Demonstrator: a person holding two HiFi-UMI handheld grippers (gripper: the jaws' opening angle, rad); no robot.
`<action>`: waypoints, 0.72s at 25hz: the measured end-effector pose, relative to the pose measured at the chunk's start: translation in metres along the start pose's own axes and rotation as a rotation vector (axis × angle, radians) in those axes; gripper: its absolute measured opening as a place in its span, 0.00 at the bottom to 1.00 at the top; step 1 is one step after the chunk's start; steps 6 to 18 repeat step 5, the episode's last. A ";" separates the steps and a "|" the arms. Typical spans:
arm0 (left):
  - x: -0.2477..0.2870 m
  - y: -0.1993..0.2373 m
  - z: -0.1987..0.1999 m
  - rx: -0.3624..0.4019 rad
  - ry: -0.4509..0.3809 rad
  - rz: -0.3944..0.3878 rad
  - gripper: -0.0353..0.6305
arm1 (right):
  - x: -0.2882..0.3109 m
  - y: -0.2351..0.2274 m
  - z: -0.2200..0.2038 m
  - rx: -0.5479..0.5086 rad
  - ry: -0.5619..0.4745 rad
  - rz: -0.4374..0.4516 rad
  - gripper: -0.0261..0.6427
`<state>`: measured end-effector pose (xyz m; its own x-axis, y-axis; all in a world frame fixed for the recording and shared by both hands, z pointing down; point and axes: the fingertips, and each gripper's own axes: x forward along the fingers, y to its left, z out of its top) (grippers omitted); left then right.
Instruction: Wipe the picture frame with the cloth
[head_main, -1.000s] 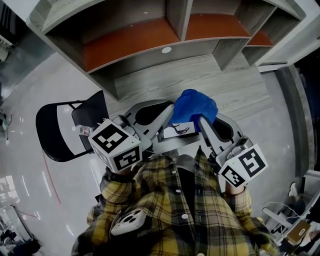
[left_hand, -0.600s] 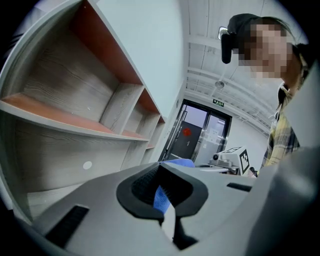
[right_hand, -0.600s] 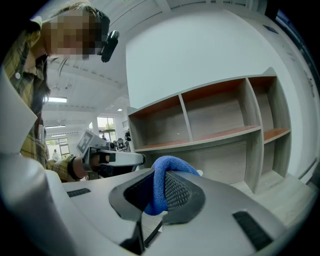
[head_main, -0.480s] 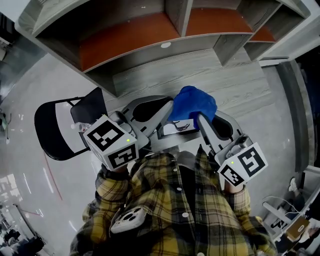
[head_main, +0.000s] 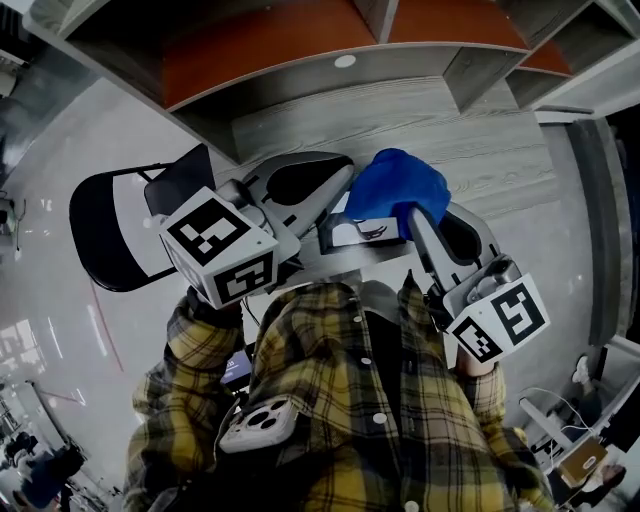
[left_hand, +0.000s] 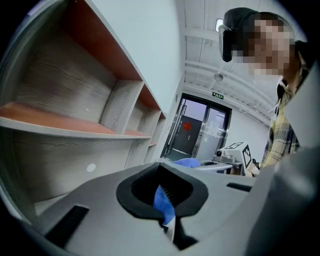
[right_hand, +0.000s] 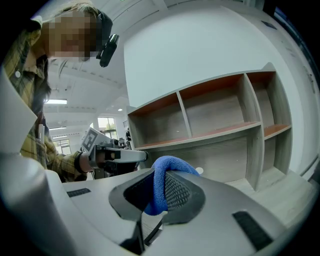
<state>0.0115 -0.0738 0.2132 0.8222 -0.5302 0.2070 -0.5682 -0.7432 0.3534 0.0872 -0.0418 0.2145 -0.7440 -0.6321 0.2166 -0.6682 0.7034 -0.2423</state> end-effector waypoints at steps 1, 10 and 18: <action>0.000 0.000 0.000 0.004 0.001 -0.001 0.06 | 0.000 0.000 -0.001 -0.001 0.000 -0.001 0.11; 0.001 -0.002 -0.001 0.013 0.006 -0.010 0.06 | 0.001 0.001 -0.003 -0.001 -0.001 -0.005 0.11; 0.001 -0.002 -0.001 0.013 0.006 -0.010 0.06 | 0.001 0.001 -0.003 -0.001 -0.001 -0.005 0.11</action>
